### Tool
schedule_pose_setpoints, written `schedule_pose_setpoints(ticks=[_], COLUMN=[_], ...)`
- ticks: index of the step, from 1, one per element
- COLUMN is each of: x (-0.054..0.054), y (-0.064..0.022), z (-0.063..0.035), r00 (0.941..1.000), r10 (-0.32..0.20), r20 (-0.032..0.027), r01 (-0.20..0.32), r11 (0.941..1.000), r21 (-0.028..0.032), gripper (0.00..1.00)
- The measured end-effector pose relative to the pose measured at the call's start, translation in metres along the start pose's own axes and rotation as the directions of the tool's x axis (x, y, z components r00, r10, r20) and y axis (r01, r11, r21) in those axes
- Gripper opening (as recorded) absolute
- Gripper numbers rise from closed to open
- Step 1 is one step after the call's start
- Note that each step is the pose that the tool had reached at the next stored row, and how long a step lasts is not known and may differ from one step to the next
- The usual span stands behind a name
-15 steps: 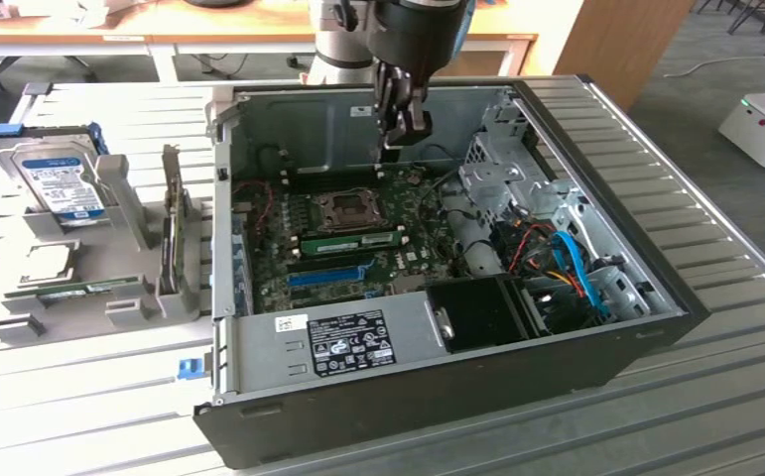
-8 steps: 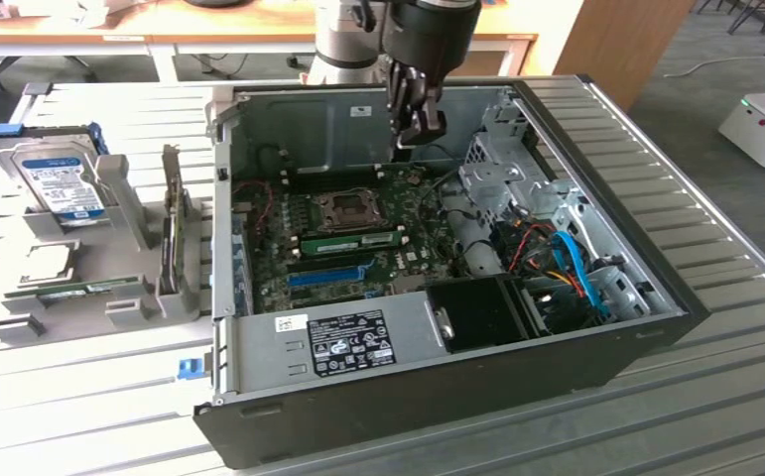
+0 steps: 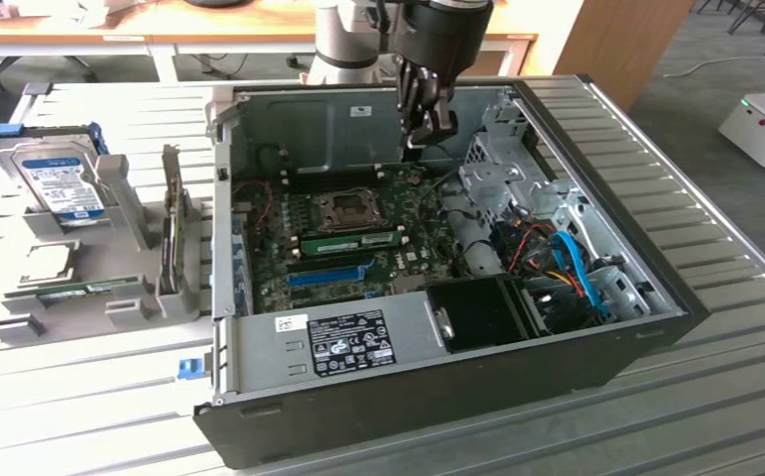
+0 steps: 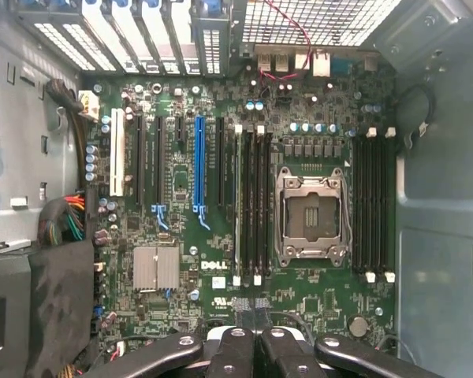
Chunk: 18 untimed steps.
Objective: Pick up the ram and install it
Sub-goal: 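Press down the ram until it locks into place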
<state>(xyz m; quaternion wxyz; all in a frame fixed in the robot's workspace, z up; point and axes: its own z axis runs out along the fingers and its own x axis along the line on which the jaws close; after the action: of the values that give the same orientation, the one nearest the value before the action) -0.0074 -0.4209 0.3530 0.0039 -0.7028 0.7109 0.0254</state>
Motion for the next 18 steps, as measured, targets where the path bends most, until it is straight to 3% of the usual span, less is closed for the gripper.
schedule_pose_setpoints(ticks=[8,18], x=[0.000,0.001], y=[-0.0001,-0.0006], z=[0.0012,0.0185], r00=[1.0000,1.0000], r10=[0.000,0.000], r20=[0.0003,0.0001], r01=[0.000,0.000], r11=[1.0000,1.0000], r21=[0.0001,0.0001], gripper=[0.11,0.11])
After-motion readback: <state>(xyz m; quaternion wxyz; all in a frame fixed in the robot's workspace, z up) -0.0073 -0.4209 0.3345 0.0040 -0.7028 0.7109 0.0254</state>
